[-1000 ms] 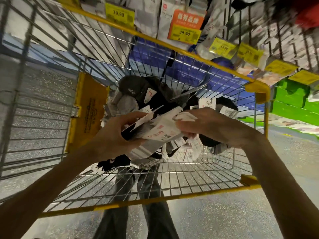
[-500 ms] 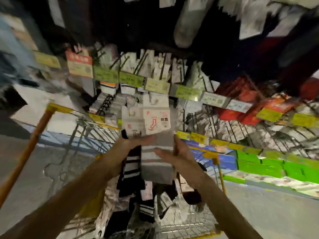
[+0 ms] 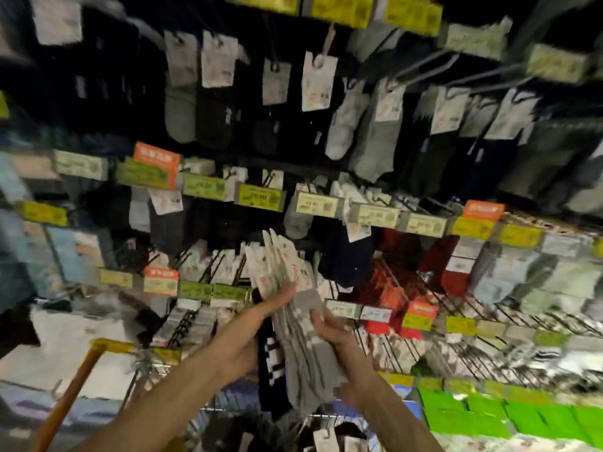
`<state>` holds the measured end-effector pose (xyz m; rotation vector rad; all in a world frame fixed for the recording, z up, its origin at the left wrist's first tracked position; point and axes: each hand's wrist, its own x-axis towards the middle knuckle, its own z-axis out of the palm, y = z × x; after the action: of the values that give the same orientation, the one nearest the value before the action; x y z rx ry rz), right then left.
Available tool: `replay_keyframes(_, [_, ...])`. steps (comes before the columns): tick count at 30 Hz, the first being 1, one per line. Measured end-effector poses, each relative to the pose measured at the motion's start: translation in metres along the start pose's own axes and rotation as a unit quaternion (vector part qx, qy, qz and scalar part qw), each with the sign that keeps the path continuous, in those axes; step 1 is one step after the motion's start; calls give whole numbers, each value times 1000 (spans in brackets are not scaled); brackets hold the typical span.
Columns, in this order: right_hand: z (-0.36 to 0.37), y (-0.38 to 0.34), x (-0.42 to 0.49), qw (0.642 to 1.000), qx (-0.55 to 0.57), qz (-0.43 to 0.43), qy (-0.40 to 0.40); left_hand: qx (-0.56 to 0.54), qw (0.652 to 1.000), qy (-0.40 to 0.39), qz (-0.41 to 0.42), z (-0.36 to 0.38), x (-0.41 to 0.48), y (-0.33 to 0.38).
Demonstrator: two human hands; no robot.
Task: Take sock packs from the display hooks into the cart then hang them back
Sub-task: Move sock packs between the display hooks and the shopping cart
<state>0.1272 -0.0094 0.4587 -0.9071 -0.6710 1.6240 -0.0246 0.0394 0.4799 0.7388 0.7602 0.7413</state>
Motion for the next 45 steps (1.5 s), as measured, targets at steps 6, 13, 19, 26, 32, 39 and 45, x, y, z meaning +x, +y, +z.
replay_keyframes(6, [18,-10,-15,983,-169,-66,15,53,997,-18,48,8,-14,12])
replay_keyframes(13, [32,-16,-14,950,-255,-157,87,96,994,-18,46,7,-29,42])
replay_keyframes(19, [37,-34,-8,970,-210,-120,38,87,996,-33,19,-8,-32,53])
replay_keyframes(26, [37,-11,14,983,-138,-88,88,116,992,-29,-31,-34,-22,41])
replay_keyframes(32, [11,31,28,983,-119,-55,130,138,989,24,-42,-77,-18,11])
replay_keyframes(39, [-18,137,41,975,-65,74,198,108,982,114,-107,-140,2,-57])
replay_keyframes(45, [-45,193,59,958,-29,145,244,57,962,173,-206,-162,17,-99])
